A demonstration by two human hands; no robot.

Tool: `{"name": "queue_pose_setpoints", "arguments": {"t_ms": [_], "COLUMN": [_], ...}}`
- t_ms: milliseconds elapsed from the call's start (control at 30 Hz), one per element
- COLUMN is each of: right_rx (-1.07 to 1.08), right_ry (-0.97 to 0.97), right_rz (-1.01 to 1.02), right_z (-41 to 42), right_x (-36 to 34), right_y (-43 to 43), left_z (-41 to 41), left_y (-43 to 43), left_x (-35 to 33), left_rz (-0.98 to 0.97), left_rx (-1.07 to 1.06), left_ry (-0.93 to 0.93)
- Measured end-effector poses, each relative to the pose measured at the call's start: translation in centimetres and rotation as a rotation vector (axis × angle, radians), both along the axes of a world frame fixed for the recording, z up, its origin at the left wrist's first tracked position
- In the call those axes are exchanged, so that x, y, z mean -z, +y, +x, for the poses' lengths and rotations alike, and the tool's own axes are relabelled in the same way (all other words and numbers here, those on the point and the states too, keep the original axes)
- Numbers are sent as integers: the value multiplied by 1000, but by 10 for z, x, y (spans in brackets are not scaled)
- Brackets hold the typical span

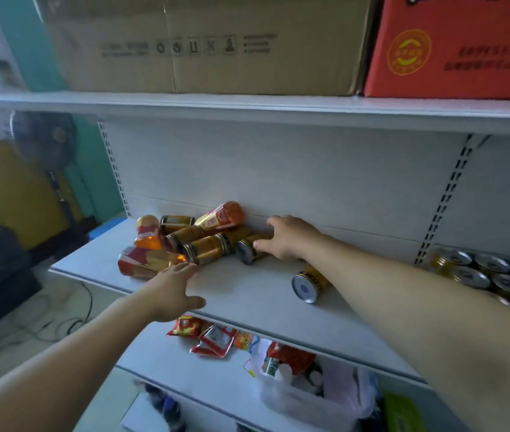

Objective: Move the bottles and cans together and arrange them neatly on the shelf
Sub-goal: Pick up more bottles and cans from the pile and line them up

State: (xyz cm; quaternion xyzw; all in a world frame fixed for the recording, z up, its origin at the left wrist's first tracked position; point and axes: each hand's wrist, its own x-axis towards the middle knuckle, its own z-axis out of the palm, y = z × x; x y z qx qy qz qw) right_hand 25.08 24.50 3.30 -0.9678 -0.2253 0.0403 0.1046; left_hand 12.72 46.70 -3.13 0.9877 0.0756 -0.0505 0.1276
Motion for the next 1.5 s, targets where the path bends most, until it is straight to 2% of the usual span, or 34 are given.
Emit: {"name": "queue_pose_setpoints", "arguments": {"t_ms": [233,367,567,733,833,967,1067,1133,1233,1300,1400,1500], "right_rx": [-121,-202,-228,-191,-180,-100,87,281,544,639,704,726], "right_ry": [-39,-109,-221,-262,-286,-326,-312,-269,18,237,405,451], "right_rz": [4,-87,-460,-690,-724,-620,-390,-49,810,1242,1650,1957], "right_z": [41,82,139,156,158,151,131,107,52,18,-28,-63], "right_x": [11,19,38,53,55,50,38,35,42,62,83,87], "right_y": [108,161,204,218,225,218,196,178,163,158,157,150], "left_z": [23,44,82,99,106,115,119,119,119,118,114,103], "left_y": [89,135,169,186,194,205,211,214,215,209,191,161], "left_x": [11,16,28,41,47,51,54,54,50,48,43,39], "left_rz": [18,117,293,374,411,282,209,112,-252,-550,-861,-1095], "left_rx": [-50,-81,152,325,408,460,471,435,293,242,228,213], "left_ry": [-84,-58,30,-2,-60,-135,-143,-161,-149,-119,-63,39]}}
